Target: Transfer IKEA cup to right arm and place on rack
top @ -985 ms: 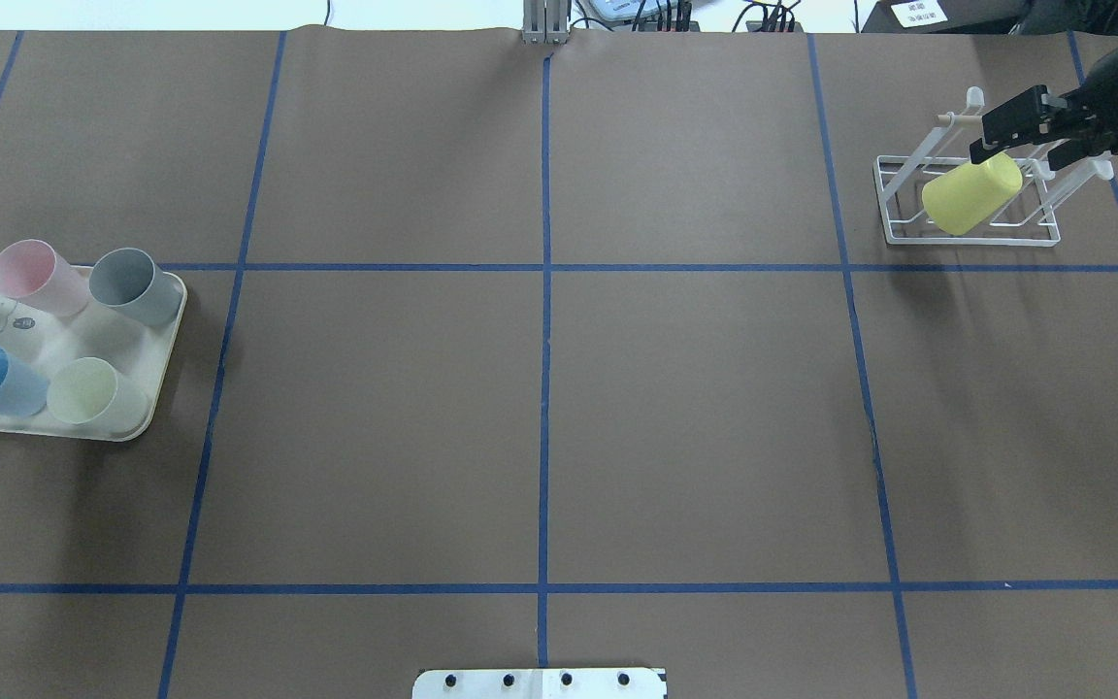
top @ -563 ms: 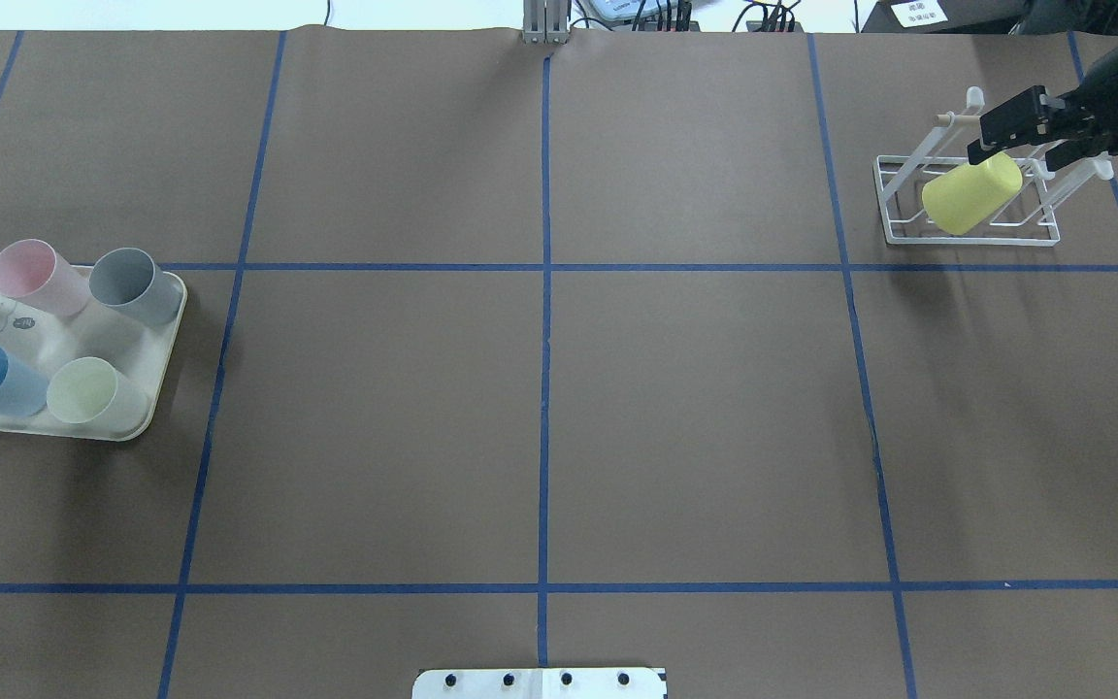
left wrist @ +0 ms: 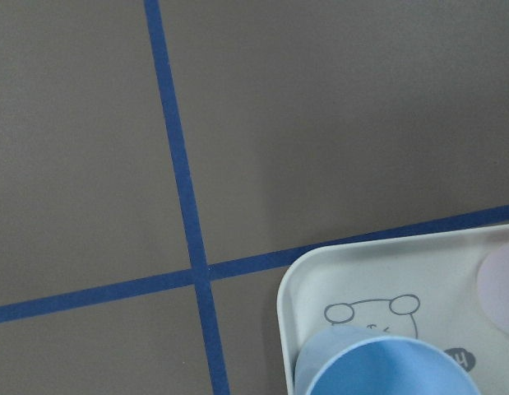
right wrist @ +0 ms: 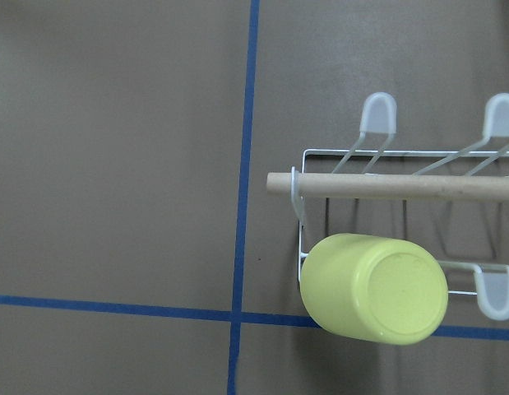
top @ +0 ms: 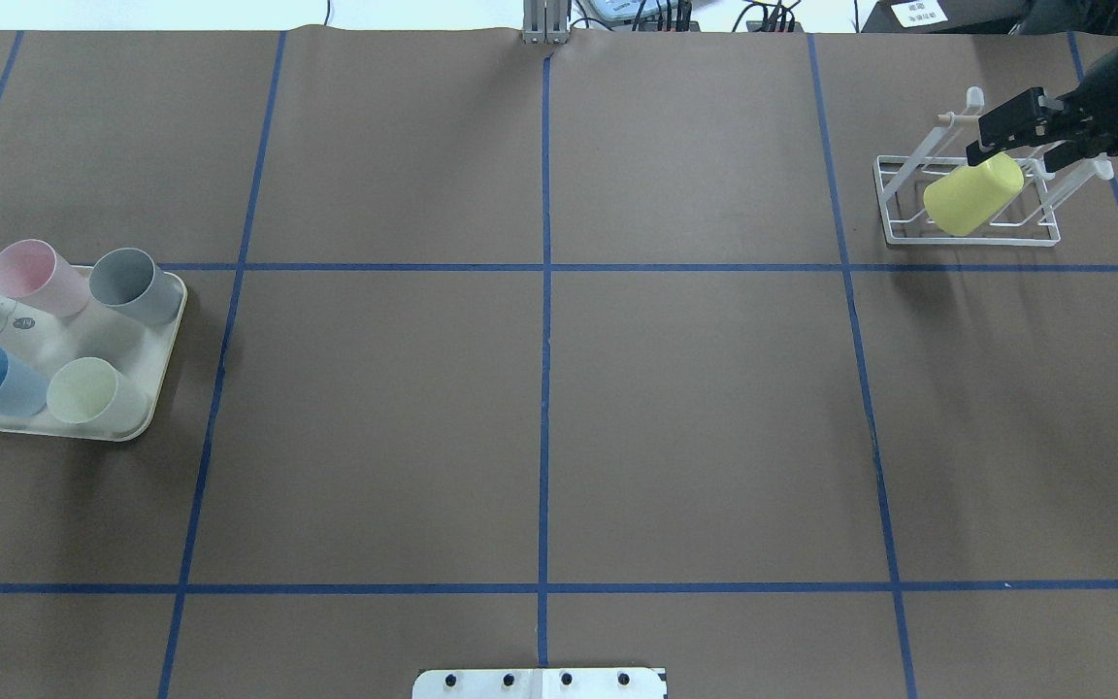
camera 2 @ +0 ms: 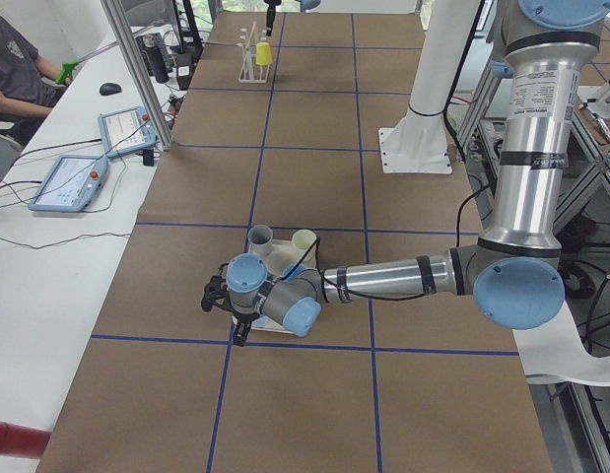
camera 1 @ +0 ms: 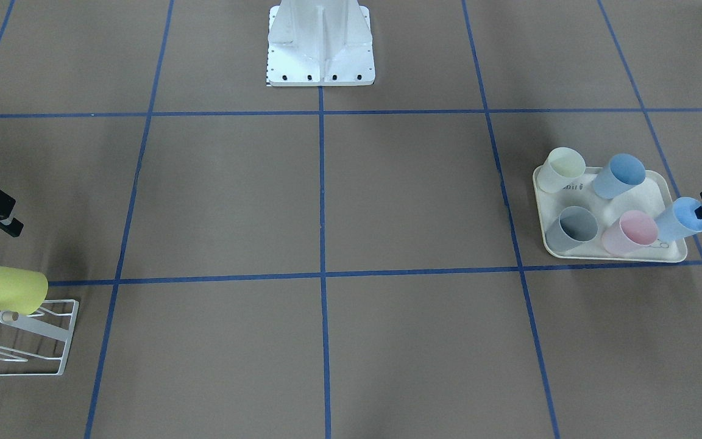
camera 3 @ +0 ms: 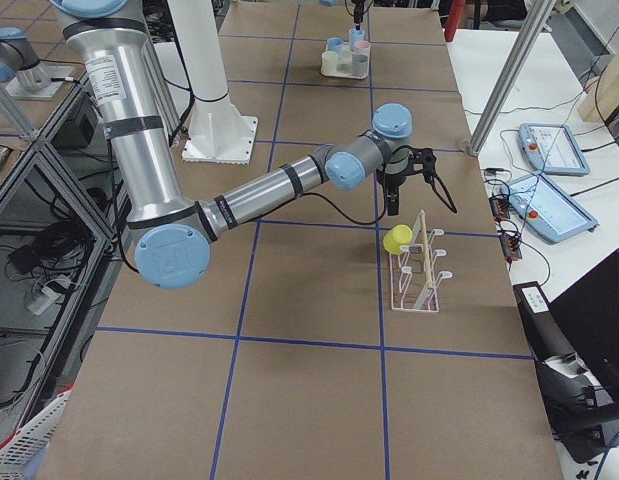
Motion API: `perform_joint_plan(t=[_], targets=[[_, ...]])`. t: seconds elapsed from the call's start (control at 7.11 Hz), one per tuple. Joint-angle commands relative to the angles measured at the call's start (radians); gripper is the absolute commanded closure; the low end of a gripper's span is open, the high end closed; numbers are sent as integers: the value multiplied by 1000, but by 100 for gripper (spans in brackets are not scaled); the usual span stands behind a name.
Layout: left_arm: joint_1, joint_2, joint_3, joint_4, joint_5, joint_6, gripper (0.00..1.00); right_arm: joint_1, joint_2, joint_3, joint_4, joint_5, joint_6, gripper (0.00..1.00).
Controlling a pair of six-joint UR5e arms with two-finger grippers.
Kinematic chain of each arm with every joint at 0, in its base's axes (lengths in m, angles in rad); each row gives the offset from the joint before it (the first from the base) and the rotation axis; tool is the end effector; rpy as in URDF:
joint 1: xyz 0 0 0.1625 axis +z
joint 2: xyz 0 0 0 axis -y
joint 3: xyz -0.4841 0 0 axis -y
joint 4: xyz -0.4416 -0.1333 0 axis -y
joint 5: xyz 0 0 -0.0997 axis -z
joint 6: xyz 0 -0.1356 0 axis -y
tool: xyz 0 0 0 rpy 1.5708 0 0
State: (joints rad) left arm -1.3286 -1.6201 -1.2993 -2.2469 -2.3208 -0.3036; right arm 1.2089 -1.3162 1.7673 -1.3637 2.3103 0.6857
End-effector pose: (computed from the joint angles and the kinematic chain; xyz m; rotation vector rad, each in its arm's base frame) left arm 0.1013 -0.5804 0.7888 0.2175 0.8255 0.1125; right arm -0.1943 -0.6316 0.4567 0.1867 -0.9281 0.0560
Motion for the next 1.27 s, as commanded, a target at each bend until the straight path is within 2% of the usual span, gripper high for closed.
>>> perform_joint_plan(t=[0.0, 0.14, 0.28, 0.42, 0.56, 0.7, 0.84, 1.13], targets=[[15, -1, 17, 4, -3, -2, 36, 0, 0, -2, 2, 0, 0, 1], [25, -1, 18, 4, -5, -2, 40, 0, 0, 0, 0, 0, 0, 1], [25, 0, 14, 4, -11, -18, 60, 0, -2, -2, 0, 0, 0, 1], [25, 0, 12, 4, -11, -25, 84, 0, -2, -2, 0, 0, 0, 1], [25, -1, 9, 3, -22, -57, 100, -2, -2, 0, 0, 1, 0, 1], [23, -1, 9, 3, -78, -57, 100, -2, -3, 0, 2, 1, 0, 1], [19, 0, 5, 0, -89, -54, 100, -6, -5, 0, 2, 0, 0, 1], [-67, 9, -84, 18, -113, -51, 100, -9, 3, 17, 6, -3, 9, 1]])
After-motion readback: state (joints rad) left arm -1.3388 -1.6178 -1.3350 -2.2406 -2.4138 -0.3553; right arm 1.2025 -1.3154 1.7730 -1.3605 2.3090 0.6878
